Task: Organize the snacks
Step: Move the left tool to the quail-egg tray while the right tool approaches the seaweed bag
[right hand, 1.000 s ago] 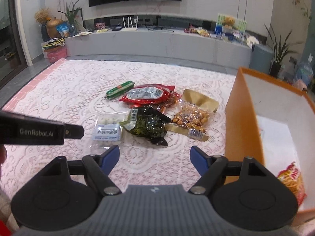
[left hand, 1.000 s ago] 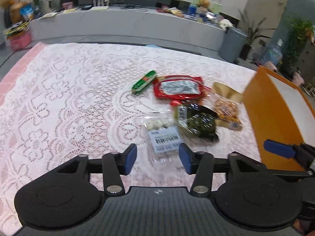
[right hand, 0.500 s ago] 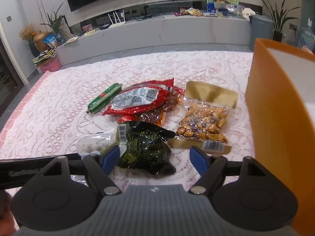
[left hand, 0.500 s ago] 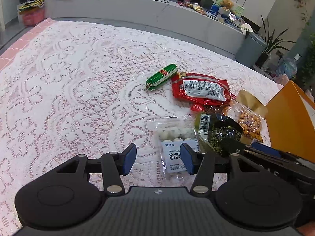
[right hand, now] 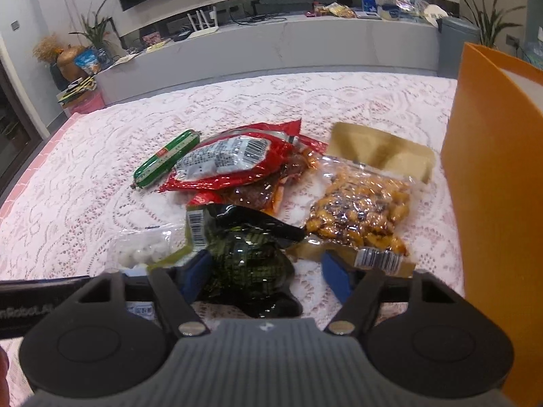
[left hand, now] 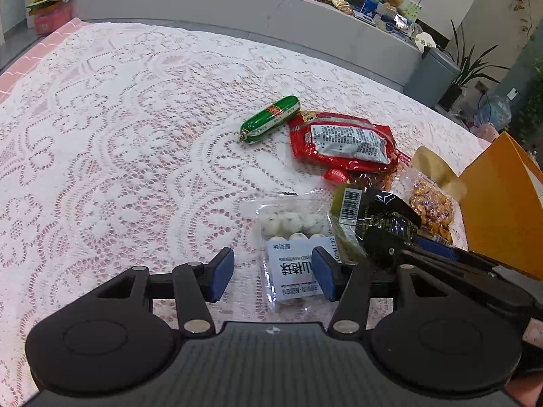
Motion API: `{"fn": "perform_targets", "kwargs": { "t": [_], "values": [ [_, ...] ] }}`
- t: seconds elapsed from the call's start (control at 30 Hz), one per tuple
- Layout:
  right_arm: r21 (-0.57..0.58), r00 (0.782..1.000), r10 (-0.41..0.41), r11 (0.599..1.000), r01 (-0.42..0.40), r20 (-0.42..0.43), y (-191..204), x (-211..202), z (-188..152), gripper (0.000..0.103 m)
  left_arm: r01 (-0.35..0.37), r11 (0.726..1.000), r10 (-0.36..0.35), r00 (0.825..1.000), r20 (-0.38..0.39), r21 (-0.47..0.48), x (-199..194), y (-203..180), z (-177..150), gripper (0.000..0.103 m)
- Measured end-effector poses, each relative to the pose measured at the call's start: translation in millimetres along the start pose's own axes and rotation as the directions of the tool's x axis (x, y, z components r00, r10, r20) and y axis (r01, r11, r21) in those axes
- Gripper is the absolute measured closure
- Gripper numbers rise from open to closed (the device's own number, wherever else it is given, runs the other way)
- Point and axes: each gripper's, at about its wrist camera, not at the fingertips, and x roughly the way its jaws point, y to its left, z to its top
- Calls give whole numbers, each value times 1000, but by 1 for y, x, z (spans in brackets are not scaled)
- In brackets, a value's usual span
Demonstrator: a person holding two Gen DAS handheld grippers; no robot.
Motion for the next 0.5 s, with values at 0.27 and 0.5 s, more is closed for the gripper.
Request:
{"fn": "perform_targets", "kwargs": {
  "t": [0.27,0.5],
  "values": [
    [2,998,-67,998,67,-14,2,-9,-4,57,-24,1000,24,1000,-17,9,4,-14,3,27],
    [-48,991,-132,990,132,-10,2,-11,-8,57,-85,996,85,996,-11,23,12,-26,8,25]
  ]
}}
